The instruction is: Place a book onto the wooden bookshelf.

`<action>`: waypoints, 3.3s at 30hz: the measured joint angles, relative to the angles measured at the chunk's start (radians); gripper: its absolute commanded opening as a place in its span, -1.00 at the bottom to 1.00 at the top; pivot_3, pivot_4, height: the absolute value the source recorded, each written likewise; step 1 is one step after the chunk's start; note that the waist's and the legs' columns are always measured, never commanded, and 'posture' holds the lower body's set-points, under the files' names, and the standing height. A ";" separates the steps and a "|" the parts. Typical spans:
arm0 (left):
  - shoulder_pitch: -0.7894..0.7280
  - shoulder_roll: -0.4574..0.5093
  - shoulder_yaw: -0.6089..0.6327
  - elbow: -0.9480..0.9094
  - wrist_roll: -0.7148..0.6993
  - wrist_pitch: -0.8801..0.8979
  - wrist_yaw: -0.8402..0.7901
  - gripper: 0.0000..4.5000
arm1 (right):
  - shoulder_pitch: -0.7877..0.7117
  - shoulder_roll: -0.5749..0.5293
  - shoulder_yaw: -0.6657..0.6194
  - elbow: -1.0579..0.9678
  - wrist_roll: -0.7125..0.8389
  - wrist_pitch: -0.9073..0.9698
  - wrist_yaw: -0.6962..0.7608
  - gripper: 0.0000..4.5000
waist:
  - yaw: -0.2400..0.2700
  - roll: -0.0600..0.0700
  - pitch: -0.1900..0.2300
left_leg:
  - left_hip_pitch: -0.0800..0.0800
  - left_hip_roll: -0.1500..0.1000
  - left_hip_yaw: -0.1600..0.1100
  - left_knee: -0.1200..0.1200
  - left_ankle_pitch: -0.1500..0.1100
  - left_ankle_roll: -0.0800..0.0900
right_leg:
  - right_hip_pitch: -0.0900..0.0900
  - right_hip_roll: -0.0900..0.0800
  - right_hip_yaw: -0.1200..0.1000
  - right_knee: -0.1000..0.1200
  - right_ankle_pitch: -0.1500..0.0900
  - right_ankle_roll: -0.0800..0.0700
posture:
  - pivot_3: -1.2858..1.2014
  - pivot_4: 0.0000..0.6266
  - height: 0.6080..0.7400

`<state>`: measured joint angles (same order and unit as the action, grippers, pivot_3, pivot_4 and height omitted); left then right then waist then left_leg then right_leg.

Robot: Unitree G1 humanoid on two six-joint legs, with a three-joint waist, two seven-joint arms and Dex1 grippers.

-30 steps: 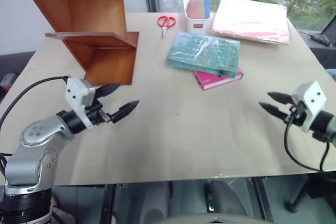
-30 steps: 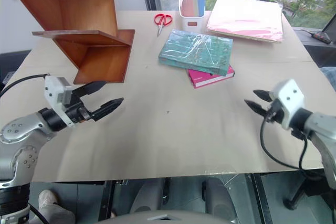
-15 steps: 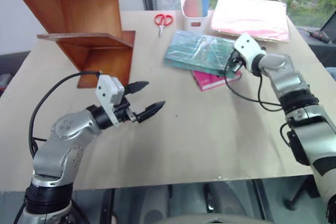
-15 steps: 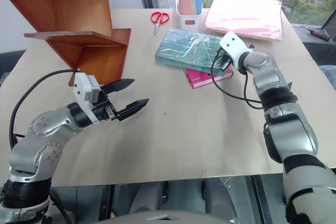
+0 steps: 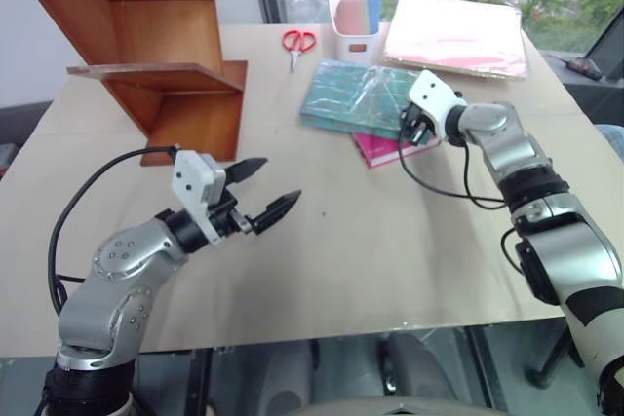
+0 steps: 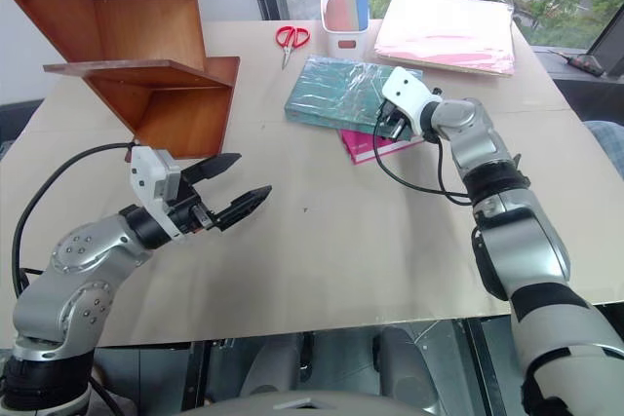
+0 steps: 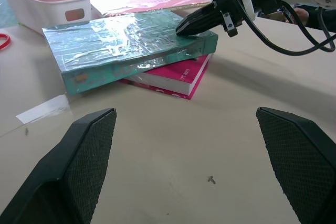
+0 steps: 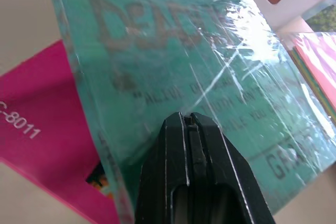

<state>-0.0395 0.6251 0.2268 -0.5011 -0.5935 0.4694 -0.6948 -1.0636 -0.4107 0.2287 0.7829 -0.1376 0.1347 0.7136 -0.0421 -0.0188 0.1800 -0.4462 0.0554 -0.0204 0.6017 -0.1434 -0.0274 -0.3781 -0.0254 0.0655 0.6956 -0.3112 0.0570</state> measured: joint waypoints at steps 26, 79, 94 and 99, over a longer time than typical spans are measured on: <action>-0.058 -0.024 -0.026 0.036 0.001 0.001 -0.009 1.00 | 0.291 -0.108 -0.070 -0.457 0.036 0.240 -0.014 -0.96 | 0.001 0.000 0.001 | -0.002 -0.001 0.000 0.000 0.000 0.000 | -0.001 -0.001 0.000 -0.002 0.000 0.000 | 0.03 -0.52 1.00; -0.823 -0.605 0.253 1.166 -0.285 0.292 0.447 1.00 | 0.826 -0.074 -0.314 -1.452 0.420 0.443 -0.161 0.98 | 0.026 -0.002 0.001 | -0.008 -0.001 -0.011 0.010 0.000 0.000 | 0.001 0.002 -0.010 0.000 0.000 0.002 | 0.03 -0.52 1.00; -1.031 -0.639 0.413 1.555 -0.301 0.030 0.434 0.75 | 0.799 -0.053 -0.258 -1.422 0.377 0.423 -0.233 1.00 | 0.030 -0.002 0.001 | -0.008 -0.003 -0.011 0.010 0.000 0.000 | 0.002 0.000 -0.011 -0.001 0.000 0.002 | 0.03 -0.52 1.00; -1.048 -0.639 0.440 1.587 -0.302 0.023 0.434 -0.14 | 0.784 -0.054 -0.247 -1.419 0.378 0.438 -0.239 1.00 | 0.030 -0.002 0.001 | -0.008 -0.003 -0.011 0.010 0.000 0.000 | 0.002 0.000 -0.012 -0.001 0.000 0.002 | 0.03 -0.52 1.00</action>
<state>-1.0876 -0.0140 0.6673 1.0857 -0.8957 0.4924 -0.2606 -0.2800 -0.4651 -0.0185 -0.6359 0.2405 0.5727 0.4744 -0.0122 -0.0204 0.1808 -0.4545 0.0526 -0.0318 0.6117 -0.1433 -0.0274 -0.3757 -0.0251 0.0539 0.6948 -0.3111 0.0586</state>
